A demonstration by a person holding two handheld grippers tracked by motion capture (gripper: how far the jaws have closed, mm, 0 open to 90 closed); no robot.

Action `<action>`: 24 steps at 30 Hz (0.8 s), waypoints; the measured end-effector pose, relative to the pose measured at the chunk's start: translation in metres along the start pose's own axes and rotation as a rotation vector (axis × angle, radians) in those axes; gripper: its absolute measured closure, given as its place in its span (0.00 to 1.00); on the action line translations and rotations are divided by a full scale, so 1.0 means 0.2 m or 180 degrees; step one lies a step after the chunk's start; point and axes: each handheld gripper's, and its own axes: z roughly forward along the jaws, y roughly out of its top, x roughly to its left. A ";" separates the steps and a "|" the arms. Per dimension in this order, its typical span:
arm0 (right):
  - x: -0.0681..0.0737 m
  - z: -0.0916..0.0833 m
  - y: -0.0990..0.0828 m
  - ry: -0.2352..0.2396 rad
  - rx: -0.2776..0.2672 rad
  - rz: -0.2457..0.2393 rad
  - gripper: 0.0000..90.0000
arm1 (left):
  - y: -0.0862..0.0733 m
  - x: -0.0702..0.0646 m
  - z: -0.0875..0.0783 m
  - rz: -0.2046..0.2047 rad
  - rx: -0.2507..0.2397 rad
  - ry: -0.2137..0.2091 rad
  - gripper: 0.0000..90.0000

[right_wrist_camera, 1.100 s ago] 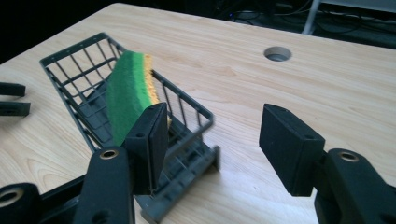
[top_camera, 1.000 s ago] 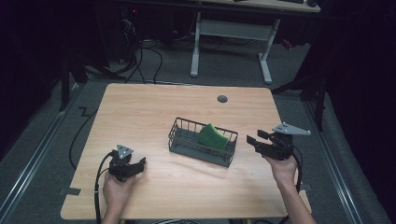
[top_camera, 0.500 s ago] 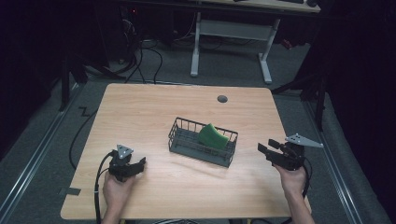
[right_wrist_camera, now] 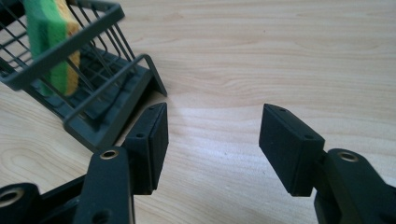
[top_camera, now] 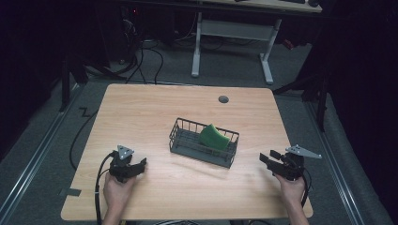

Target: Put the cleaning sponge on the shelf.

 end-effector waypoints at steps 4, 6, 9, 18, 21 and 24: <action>-0.01 0.02 -0.02 -0.0043 0.0014 0.0008 0.48 | 0.00 0.00 0.00 0.0000 0.0000 0.0001 0.36; -0.01 0.04 -0.03 -0.0056 0.0032 0.0013 0.48 | 0.00 0.00 0.00 0.0000 0.0000 0.0001 0.36; -0.01 0.06 -0.05 -0.0096 0.0065 -0.0017 0.48 | 0.00 0.00 0.00 0.0000 -0.0001 0.0000 0.36; -0.01 0.13 -0.09 -0.0241 0.0177 -0.0113 0.47 | 0.00 0.00 0.00 0.0000 0.0000 0.0001 0.36; -0.01 0.15 -0.10 -0.0276 0.0213 -0.0114 0.47 | 0.00 0.00 0.00 0.0000 0.0000 0.0001 0.36; -0.01 0.16 -0.11 -0.0304 0.0231 -0.0125 0.46 | 0.00 0.00 0.00 0.0000 0.0000 0.0002 0.36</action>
